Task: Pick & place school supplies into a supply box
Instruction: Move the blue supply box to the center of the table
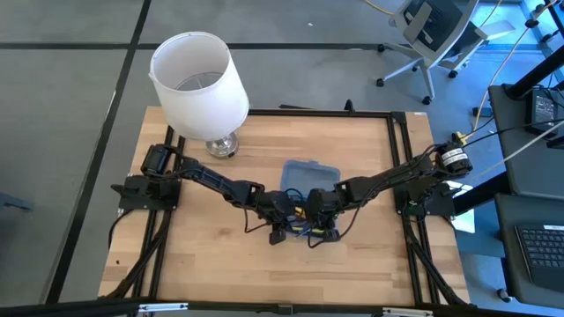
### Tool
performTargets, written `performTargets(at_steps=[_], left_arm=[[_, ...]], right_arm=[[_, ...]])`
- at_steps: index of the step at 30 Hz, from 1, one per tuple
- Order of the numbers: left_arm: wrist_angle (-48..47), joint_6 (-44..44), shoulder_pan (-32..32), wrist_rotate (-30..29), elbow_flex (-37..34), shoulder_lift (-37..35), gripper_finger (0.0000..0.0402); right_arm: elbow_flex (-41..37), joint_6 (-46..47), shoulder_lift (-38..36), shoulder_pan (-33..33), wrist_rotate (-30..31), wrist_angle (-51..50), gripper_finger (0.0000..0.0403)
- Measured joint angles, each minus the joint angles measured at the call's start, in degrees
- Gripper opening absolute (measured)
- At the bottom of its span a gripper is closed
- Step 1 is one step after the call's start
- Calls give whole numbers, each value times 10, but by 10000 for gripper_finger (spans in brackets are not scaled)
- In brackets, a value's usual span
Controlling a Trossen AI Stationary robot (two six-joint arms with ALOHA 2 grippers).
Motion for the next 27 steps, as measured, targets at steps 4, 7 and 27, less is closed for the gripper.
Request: performTargets(at_steps=[4,7,27], left_arm=[[5,0,0,0,0,-1,3],[5,0,0,0,0,-1,1],[7,-11,0,1,1,-1,1]], right_arm=[[0,-24,0,4,-20,5,123],[0,-29,0,8,-30,5,123],[-1,-16,29,3,-77,35,123]])
